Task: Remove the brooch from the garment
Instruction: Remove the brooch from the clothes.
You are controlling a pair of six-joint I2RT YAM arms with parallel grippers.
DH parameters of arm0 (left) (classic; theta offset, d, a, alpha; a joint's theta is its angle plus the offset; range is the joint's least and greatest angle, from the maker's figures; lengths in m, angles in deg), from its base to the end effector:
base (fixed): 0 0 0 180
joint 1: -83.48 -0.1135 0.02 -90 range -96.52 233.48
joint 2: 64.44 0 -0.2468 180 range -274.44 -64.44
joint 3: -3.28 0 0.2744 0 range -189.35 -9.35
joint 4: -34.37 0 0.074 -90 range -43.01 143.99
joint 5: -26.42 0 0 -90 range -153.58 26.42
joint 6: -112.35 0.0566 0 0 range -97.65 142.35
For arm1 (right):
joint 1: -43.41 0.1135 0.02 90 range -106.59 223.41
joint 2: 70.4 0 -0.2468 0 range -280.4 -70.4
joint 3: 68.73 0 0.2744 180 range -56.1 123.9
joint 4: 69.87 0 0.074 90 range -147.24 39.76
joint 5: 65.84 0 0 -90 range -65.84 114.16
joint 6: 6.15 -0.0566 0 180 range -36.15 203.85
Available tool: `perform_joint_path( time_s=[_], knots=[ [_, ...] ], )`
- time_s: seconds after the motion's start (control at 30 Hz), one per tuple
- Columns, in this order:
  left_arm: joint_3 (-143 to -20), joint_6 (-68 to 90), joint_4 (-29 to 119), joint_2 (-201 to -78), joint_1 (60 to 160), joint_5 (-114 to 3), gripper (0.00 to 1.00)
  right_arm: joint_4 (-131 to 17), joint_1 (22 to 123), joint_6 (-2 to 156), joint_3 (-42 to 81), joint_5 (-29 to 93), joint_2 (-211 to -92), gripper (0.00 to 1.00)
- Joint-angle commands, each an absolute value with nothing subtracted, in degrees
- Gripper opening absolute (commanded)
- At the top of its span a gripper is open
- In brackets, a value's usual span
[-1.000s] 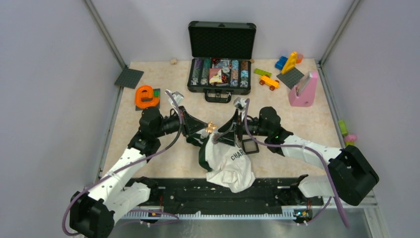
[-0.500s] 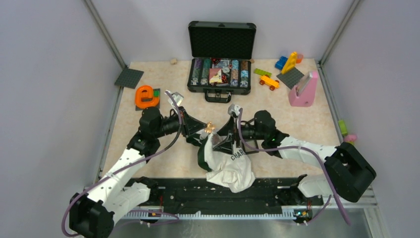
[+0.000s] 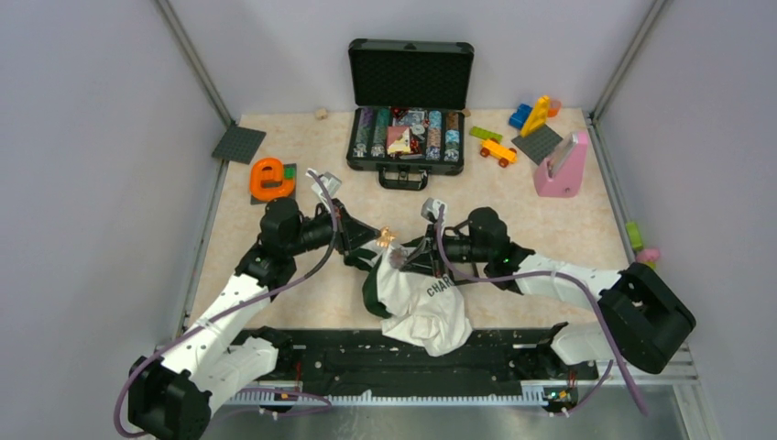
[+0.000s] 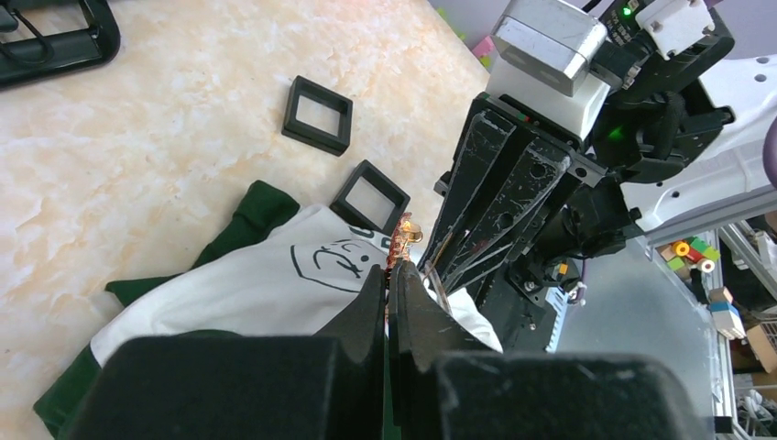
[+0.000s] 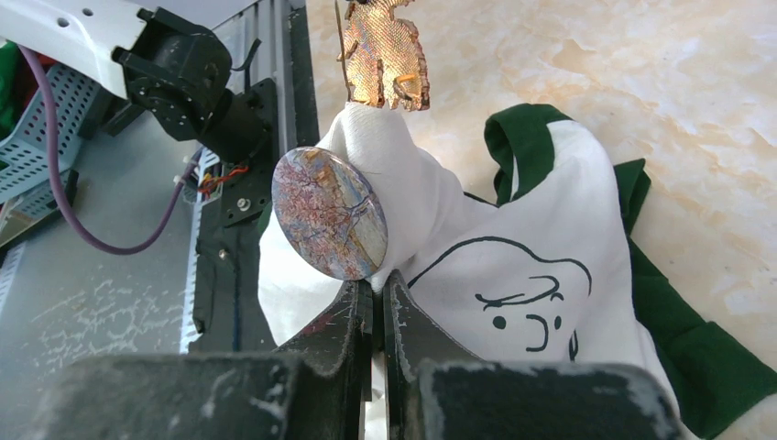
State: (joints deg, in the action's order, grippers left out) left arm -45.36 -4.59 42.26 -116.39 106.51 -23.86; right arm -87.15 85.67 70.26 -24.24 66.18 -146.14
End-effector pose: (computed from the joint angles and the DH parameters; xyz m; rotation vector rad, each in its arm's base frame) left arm 0.2225 -0.1339 0.2692 0.4758 1.8304 -1.2227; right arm 0.2013 0.2341 0.1823 -1.0133 1.6834 1.3275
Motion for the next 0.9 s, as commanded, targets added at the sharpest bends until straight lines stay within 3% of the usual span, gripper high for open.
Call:
perform_joint_path(
  time_s=[0.0, 0.87],
  knots=[
    [-46.2, -2.8, 41.6, -116.2, 106.9, -25.0, 0.0, -86.8, 85.2, 70.0, -21.8, 64.7, -142.8, 0.0],
    [-46.0, 6.7, 53.5, -120.4, 119.4, -45.1, 0.0, -83.1, 76.2, 62.9, -15.6, 61.1, -142.2, 0.0]
  ],
)
